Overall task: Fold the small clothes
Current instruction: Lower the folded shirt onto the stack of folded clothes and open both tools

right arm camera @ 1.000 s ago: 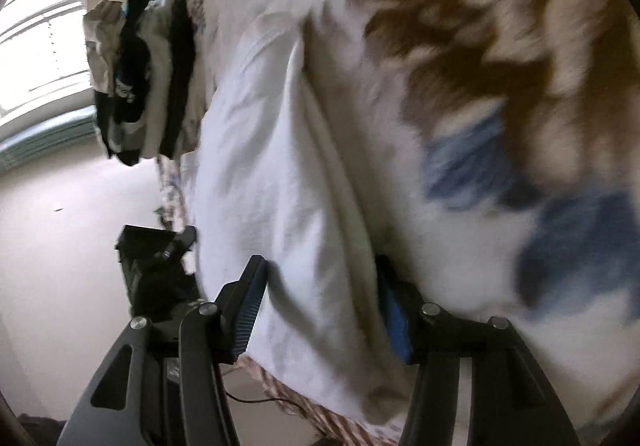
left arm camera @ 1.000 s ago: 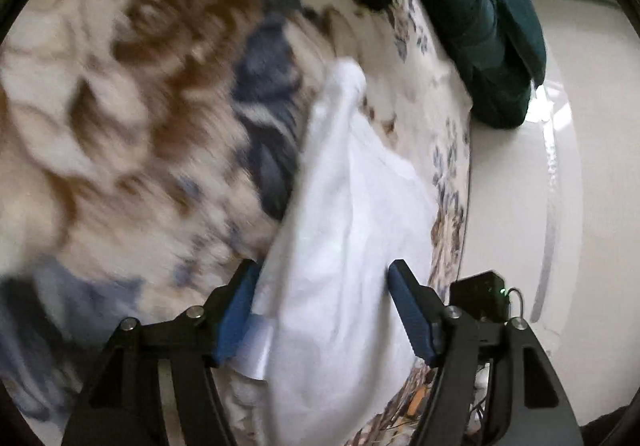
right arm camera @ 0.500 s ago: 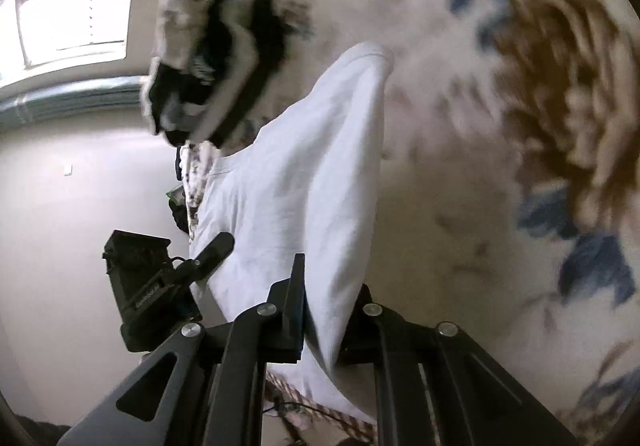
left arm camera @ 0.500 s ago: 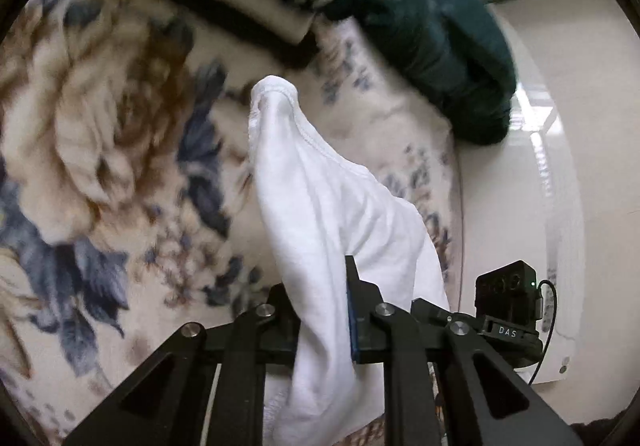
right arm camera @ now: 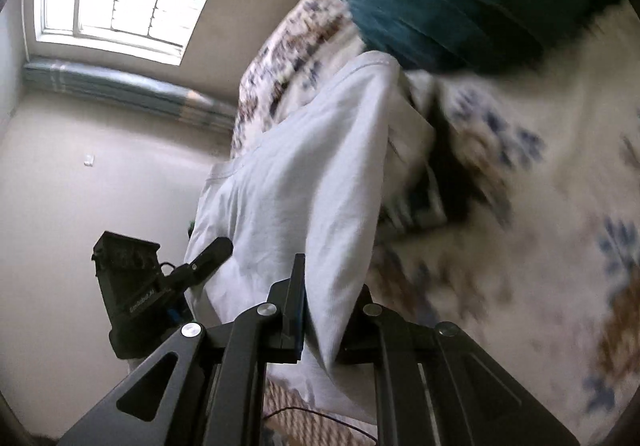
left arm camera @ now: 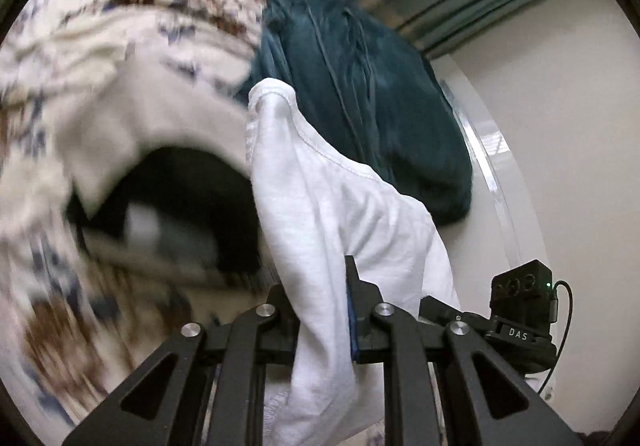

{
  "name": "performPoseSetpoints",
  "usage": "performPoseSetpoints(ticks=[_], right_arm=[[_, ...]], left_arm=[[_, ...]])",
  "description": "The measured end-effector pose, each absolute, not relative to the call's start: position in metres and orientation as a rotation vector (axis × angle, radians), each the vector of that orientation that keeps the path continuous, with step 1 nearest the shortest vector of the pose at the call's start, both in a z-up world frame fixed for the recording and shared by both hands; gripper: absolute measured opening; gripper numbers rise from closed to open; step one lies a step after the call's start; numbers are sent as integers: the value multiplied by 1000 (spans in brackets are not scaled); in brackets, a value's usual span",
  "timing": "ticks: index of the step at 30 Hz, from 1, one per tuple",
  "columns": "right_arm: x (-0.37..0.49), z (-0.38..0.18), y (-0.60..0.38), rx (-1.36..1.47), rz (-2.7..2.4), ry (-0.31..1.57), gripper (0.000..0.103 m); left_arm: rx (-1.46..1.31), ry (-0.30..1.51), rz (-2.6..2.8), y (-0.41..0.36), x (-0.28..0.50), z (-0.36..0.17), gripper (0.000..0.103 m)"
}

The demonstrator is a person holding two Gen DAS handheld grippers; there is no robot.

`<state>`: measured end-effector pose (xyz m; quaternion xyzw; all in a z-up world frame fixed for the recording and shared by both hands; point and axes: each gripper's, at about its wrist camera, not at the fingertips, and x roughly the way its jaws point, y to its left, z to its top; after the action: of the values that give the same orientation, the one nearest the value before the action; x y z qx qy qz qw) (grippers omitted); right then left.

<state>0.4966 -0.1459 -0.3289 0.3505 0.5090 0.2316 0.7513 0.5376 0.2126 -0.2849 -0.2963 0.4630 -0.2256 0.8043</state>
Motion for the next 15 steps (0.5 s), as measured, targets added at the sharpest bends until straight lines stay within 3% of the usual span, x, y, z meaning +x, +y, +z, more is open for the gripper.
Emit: performPoseSetpoints(ticks=[7, 13, 14, 15], right_arm=[[629, -352, -70, 769, 463, 1099, 12], [676, -393, -38, 708, 378, 1188, 12], [677, -396, -37, 693, 369, 1196, 16], [677, -397, -35, 663, 347, 1205, 27]], left_arm=[[-561, 1018, -436, 265, 653, -318, 14], [-460, 1133, -387, 270, 682, -358, 20], [-449, 1132, -380, 271, 679, -357, 21], [-443, 1132, -373, 271, 675, -353, 22]])
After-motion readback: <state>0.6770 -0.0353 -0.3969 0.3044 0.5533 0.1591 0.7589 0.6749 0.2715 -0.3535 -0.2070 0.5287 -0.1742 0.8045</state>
